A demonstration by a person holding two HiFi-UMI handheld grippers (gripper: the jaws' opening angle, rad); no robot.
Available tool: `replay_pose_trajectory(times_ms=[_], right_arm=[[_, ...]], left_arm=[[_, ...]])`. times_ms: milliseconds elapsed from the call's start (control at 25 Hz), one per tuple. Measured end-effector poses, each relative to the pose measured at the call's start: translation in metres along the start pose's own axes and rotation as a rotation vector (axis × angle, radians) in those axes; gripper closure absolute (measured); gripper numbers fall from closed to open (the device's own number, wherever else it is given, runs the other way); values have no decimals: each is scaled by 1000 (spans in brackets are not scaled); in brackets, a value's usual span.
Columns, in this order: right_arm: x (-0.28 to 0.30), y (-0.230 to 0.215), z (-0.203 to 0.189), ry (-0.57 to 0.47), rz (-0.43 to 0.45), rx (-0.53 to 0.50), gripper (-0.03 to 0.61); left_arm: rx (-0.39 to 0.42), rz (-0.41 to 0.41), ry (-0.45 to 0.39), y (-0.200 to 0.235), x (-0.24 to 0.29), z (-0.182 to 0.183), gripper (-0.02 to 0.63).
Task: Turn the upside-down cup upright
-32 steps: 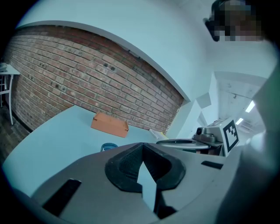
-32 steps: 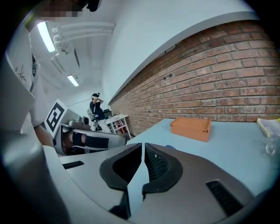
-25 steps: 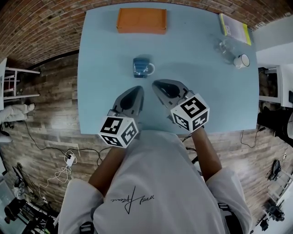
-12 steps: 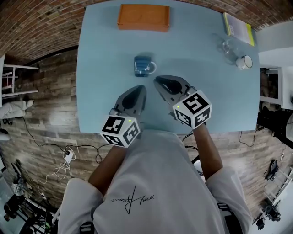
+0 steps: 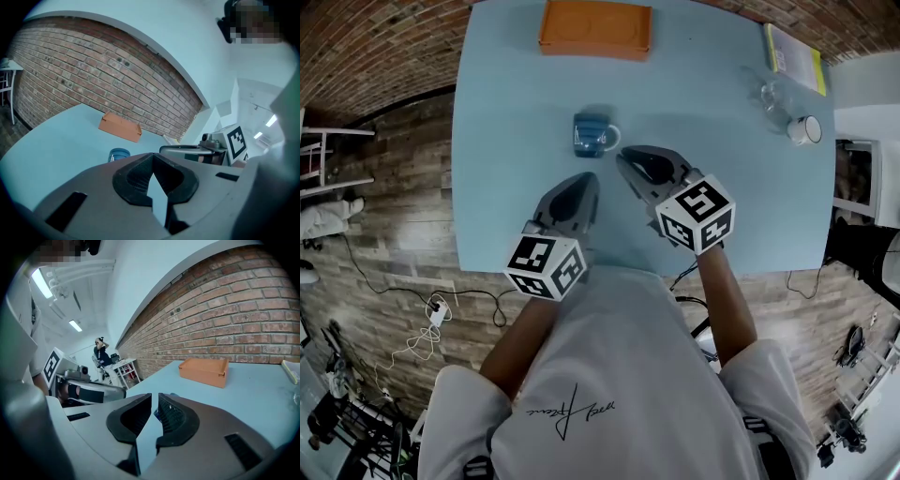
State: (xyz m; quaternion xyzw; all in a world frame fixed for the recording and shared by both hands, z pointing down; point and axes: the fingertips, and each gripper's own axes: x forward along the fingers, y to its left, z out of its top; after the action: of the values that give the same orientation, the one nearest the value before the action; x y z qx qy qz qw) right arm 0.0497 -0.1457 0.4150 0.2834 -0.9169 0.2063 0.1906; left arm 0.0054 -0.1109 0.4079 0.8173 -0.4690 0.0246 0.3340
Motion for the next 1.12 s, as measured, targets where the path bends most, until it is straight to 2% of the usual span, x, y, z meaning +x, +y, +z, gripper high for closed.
replay_pose_trajectory(times_ms=[560,680,1120], right_arm=[[35,-32,-15,81,58,-44,551],[43,-37,-16,92,74,-41,491],[77,-46,-22,145,160,-112,438]], left_arm=[[-29,20,54,13,21,-15,604],[-34,30,60,19,25,-17,604],[-62,49,102,28,40,-35,604]])
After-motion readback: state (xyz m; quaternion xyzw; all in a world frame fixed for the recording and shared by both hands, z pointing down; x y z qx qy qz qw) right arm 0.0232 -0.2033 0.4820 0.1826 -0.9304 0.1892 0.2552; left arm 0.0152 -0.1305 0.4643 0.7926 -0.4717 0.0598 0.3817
